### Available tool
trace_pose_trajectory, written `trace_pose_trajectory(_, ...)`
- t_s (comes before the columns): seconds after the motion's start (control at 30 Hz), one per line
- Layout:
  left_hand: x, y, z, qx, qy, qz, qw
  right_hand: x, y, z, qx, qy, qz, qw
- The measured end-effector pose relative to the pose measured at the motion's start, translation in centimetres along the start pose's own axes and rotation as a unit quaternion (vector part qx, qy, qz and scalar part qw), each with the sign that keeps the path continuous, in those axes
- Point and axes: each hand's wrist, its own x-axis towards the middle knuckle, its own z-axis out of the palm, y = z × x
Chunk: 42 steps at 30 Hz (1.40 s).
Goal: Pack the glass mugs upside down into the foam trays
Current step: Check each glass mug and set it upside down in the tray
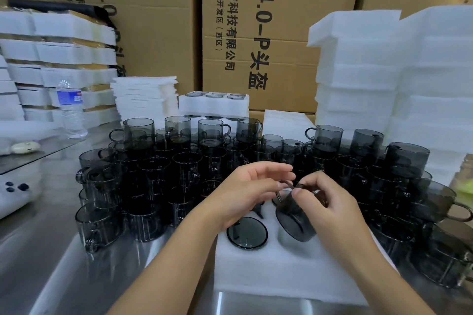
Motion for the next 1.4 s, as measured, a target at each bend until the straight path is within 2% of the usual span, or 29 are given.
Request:
trace_pose_trajectory(0.23, -0.5, 0.2, 0.0, 0.01, -0.018, 0.011, 1.0, -0.2, -0.6, -0.4, 0.003, -0.056, -0.032, 0.998)
trace_pose_trajectory(0.57, -0.7, 0.6, 0.3, 0.079, -0.06, 0.036, 0.994, -0.4, -0.9, -0.6, 0.03, -0.047, -0.116, 0.992)
trace_pose_trajectory(0.77, -0.5, 0.4, 0.4, 0.123, -0.058, 0.04, 0.99, -0.4, -0.9, -0.4, 0.016, -0.106, -0.077, 0.991)
trace_pose_trajectory(0.87, -0.5, 0.4, 0.6, 0.126, -0.066, 0.037, 0.989, -0.3, -0.6, -0.3, 0.012, -0.089, -0.054, 0.995)
trace_pose_trajectory(1.1, -0.5, 0.5, 0.6, 0.087, -0.031, 0.005, 0.996, 0.1, 0.0, 0.1, -0.073, -0.058, -0.018, 0.996)
trace_pose_trajectory(1.23, -0.4, 0.4, 0.7, 0.073, -0.017, 0.005, 0.997, -0.1, 0.2, 0.3, -0.116, -0.079, -0.029, 0.99)
trace_pose_trajectory(1.4, -0.5, 0.4, 0.6, 0.054, -0.012, 0.006, 0.998, -0.3, 0.2, 0.5, -0.238, -0.137, -0.107, 0.956)
